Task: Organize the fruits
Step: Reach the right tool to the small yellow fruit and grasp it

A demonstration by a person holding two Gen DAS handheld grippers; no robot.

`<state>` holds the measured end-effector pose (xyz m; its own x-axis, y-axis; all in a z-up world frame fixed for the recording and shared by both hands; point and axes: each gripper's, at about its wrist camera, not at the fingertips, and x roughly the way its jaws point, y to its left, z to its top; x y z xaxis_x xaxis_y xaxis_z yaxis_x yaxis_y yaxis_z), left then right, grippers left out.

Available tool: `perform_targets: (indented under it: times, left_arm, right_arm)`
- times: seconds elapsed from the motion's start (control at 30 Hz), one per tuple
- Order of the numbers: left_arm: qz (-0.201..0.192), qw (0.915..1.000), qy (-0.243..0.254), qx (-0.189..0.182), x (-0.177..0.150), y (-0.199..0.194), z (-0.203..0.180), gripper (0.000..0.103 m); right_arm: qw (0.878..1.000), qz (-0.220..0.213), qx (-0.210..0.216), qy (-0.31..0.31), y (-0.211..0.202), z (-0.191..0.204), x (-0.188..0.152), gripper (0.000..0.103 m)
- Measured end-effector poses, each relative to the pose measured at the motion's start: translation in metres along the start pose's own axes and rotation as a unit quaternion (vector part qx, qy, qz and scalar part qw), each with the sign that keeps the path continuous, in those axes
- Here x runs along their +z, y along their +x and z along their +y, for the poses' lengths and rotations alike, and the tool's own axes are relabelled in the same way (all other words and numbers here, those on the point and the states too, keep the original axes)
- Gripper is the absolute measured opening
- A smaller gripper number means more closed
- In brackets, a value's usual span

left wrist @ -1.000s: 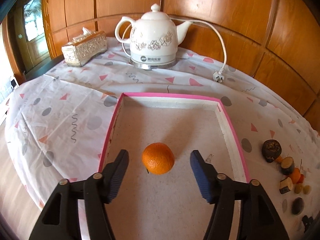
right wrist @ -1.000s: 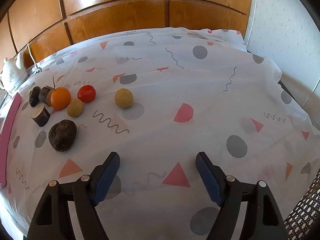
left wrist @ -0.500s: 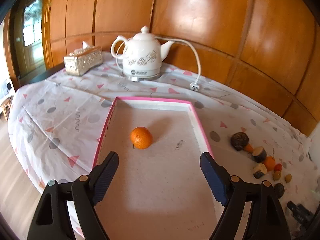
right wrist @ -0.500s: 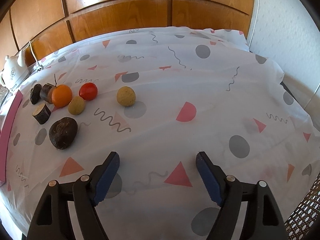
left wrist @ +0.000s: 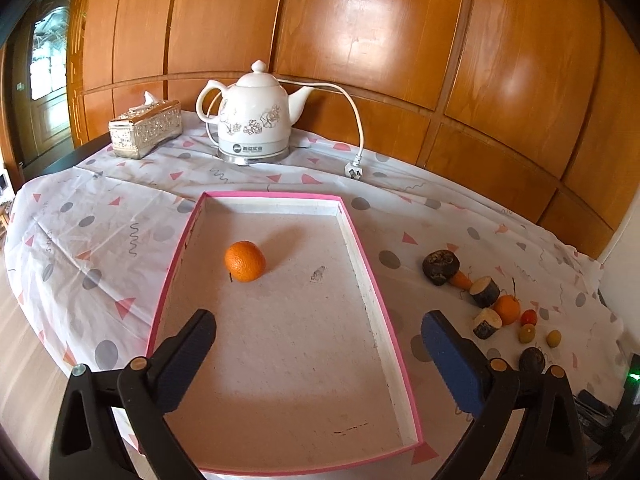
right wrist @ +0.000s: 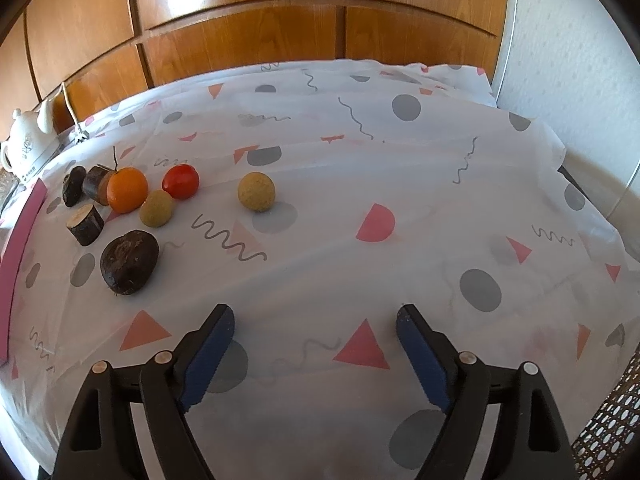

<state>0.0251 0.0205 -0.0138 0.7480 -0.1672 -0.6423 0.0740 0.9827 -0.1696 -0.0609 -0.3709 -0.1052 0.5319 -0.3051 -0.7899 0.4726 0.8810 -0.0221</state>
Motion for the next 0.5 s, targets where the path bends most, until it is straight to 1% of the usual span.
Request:
perform_targets:
  times: [0.07,0.13,0.2,0.23,0.27,0.4,0.43,0.5]
  left_arm:
    - [-0.005,1.0,0.003,0.0,-0.002,-0.001,-0.002,0.103]
    - [-0.01,0.9998,0.014,0.008,-0.004,-0.003,-0.005,0.103]
    - [-0.014,0.9996,0.023,0.008,-0.006,-0.005,-0.009,0.103]
    - [-0.014,0.9995,0.028,0.008,-0.007,-0.006,-0.011,0.103]
    - [-0.014,0.9994,0.031,0.009,-0.008,-0.006,-0.011,0.103]
    - [-0.003,0.9994,0.034,0.007,-0.011,-0.002,-0.013,0.103]
    - [-0.001,0.9995,0.032,0.007,-0.011,-0.001,-0.013,0.103]
    - [-0.001,0.9995,0.029,0.009,-0.011,-0.001,-0.012,0.103]
  right_arm:
    - [1.0,0.002,0.0,-0.002,0.0,0.0,0.0,0.087]
    - [1.0,0.013,-0.001,0.0,-0.001,0.0,0.003,0.086]
    - [1.0,0.017,0.0,0.004,-0.002,0.002,0.006,0.08]
    - [1.0,0.014,0.003,0.001,-0.003,0.003,0.008,0.074]
    - [1.0,0.012,0.007,-0.002,-0.004,0.005,0.01,0.071]
    - [1.0,-0.002,0.022,-0.014,-0.007,0.015,0.025,0.07]
    - [1.0,-0.004,0.025,-0.015,-0.006,0.017,0.029,0.069]
    - [0.999,-0.006,0.03,-0.02,-0.001,0.021,0.04,0.063]
